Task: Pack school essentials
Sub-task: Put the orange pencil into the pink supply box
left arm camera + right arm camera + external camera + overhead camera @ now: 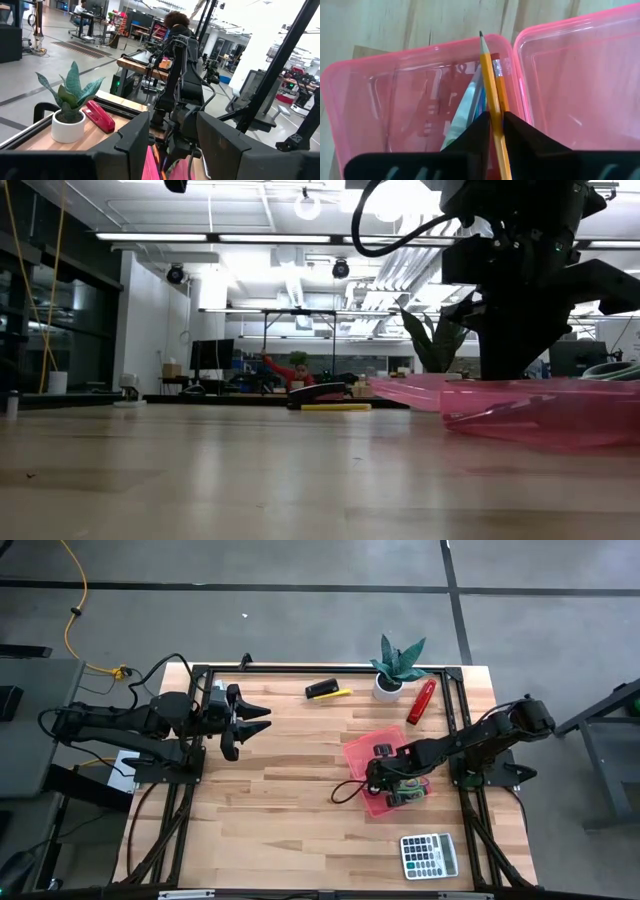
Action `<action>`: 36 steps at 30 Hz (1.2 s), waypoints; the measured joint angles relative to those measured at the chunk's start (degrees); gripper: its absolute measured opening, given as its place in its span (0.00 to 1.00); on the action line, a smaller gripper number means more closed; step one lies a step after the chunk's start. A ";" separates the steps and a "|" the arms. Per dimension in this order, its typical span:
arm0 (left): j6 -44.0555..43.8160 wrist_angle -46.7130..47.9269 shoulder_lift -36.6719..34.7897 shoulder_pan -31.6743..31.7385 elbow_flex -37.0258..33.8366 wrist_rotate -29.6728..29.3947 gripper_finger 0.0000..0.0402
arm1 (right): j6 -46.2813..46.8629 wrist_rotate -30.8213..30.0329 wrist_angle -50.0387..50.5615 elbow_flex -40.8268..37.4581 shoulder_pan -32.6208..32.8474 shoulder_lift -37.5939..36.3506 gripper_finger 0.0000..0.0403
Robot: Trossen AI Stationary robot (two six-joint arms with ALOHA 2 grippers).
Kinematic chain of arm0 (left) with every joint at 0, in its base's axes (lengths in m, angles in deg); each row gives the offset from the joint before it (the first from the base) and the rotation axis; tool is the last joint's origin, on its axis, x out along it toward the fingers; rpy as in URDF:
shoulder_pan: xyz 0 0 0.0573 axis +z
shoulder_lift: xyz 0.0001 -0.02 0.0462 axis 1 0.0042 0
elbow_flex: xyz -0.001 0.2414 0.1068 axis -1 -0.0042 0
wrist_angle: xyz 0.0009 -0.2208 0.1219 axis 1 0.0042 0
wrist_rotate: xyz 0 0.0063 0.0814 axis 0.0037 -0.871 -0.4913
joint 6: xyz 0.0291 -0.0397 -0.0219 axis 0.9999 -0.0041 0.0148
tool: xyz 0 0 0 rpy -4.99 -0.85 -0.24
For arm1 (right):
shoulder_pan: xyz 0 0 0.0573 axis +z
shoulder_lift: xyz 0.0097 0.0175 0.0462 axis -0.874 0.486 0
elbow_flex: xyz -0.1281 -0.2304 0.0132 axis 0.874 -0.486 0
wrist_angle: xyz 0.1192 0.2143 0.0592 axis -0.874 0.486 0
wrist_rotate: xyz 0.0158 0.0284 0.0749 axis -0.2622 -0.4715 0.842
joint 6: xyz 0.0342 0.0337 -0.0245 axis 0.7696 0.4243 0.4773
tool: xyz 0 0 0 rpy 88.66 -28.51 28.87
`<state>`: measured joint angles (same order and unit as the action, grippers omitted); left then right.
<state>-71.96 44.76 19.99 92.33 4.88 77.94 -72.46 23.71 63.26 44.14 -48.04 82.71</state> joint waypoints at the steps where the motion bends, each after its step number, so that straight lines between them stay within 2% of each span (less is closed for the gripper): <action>1: 0.00 -0.01 0.00 0.01 0.00 0.01 0.38 | 0.00 0.09 0.00 0.00 0.00 0.00 0.11; 5: 0.01 0.00 0.00 0.00 0.00 0.02 0.38 | -0.01 0.66 -0.02 0.00 -0.02 -0.02 0.10; 13: 0.00 0.00 0.00 0.00 0.00 0.04 0.38 | -0.01 4.09 0.20 0.00 0.00 -0.02 0.16; 20: 0.00 0.01 0.00 0.00 0.00 0.06 0.38 | -0.03 3.27 -0.08 0.02 -0.02 -0.42 0.02; 24: 0.00 -0.02 0.00 0.00 0.00 0.08 0.38 | -0.43 3.64 1.22 0.02 0.00 -2.25 0.03; 36: 0.01 0.01 0.00 0.02 0.00 0.51 0.38 | -14.10 4.21 5.37 0.04 1.20 -4.35 0.01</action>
<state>-71.94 44.77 19.99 92.35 4.88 78.45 -86.56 27.92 68.64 44.18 -46.83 78.36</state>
